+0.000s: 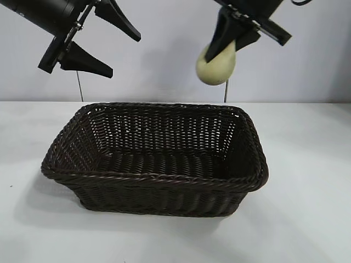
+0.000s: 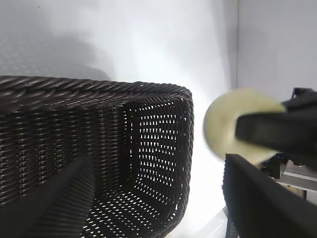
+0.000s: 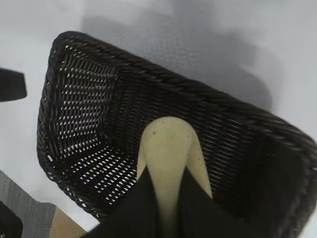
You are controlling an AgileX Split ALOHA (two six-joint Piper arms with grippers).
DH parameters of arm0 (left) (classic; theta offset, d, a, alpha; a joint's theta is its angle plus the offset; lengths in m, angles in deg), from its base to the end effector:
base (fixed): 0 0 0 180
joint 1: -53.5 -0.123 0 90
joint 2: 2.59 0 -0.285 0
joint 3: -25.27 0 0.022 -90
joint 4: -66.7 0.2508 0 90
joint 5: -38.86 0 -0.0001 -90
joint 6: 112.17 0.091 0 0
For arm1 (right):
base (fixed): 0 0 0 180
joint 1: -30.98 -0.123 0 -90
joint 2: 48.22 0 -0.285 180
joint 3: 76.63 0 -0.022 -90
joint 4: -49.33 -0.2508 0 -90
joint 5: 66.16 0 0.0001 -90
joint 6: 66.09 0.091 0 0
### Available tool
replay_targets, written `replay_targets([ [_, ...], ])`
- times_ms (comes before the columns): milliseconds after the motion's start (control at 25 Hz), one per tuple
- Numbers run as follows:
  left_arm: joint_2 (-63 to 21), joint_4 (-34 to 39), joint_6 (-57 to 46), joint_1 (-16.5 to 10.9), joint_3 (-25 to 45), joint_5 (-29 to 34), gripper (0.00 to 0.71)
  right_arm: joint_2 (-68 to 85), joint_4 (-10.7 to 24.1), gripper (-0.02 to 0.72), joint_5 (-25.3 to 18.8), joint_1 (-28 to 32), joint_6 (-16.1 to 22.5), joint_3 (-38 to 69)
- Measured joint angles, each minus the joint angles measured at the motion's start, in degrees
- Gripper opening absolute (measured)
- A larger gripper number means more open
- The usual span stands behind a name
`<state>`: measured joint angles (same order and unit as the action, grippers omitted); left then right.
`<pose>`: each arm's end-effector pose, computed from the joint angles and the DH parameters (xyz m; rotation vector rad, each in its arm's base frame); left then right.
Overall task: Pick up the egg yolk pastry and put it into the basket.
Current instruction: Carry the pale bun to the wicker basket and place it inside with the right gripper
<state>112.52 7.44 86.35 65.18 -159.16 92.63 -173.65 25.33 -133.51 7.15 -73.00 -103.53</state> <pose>0.3793 -0.1429 0.2590 -0.0089 2.5748 -1.2310 0.3884 0.2089 0.2587 -0.6050 2.8281 0.6418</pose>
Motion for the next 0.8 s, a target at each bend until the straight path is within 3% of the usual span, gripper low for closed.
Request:
replay_targets([
  [320, 0.0, 0.0, 0.0, 0.0, 0.0, 0.4, 0.526, -4.4, 2.0, 0.036, 0.8, 0.0, 2.4, 0.0],
  [440, 0.0, 0.0, 0.0, 0.0, 0.0, 0.4, 0.526, -4.4, 2.1, 0.08, 0.9, 0.0, 2.4, 0.0],
  [560, 0.0, 0.0, 0.0, 0.0, 0.0, 0.4, 0.526, -4.4, 2.2, 0.22, 0.8, 0.0, 2.4, 0.0],
  [720, 0.0, 0.0, 0.0, 0.0, 0.0, 0.5, 0.526, -4.4, 2.2, 0.517, -0.6, 0.0, 2.4, 0.0],
  [800, 0.0, 0.0, 0.0, 0.0, 0.0, 0.5, 0.526, -4.4, 2.2, 0.585, -0.6, 0.0, 2.4, 0.0],
])
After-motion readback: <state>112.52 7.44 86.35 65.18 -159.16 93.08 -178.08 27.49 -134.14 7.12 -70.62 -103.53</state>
